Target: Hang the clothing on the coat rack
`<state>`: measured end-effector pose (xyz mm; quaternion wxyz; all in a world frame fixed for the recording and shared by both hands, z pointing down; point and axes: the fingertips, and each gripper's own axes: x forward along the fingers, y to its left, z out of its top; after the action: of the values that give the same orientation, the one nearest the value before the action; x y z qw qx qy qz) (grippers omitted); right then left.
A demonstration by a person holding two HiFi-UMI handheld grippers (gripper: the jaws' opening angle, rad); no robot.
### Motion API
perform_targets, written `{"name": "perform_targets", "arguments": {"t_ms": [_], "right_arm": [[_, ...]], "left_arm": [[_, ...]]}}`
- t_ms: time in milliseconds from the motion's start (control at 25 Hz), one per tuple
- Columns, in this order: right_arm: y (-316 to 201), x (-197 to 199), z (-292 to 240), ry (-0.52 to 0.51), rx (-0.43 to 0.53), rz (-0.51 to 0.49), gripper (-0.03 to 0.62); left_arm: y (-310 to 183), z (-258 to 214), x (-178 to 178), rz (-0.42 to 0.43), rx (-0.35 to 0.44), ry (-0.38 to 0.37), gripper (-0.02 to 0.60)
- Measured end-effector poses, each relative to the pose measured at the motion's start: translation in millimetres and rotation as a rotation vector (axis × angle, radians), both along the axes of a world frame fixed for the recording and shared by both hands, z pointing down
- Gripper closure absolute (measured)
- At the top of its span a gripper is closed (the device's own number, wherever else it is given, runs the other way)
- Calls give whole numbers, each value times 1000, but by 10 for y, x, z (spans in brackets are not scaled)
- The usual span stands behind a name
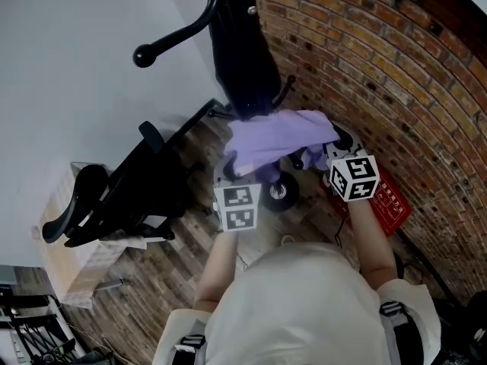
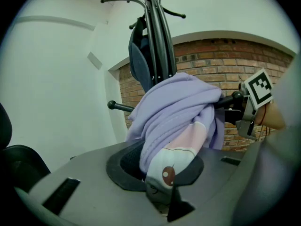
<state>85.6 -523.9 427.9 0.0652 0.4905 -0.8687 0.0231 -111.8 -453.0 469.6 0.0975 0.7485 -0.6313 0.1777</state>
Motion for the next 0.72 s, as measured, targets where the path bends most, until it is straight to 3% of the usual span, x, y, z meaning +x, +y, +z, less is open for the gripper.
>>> {"name": "perform_targets", "arguments": {"t_ms": [720], "right_arm": [[181,-350,757,31,-126,-83,571]], "left_arm": [[-13,497,287,65,-77,17,503]]}}
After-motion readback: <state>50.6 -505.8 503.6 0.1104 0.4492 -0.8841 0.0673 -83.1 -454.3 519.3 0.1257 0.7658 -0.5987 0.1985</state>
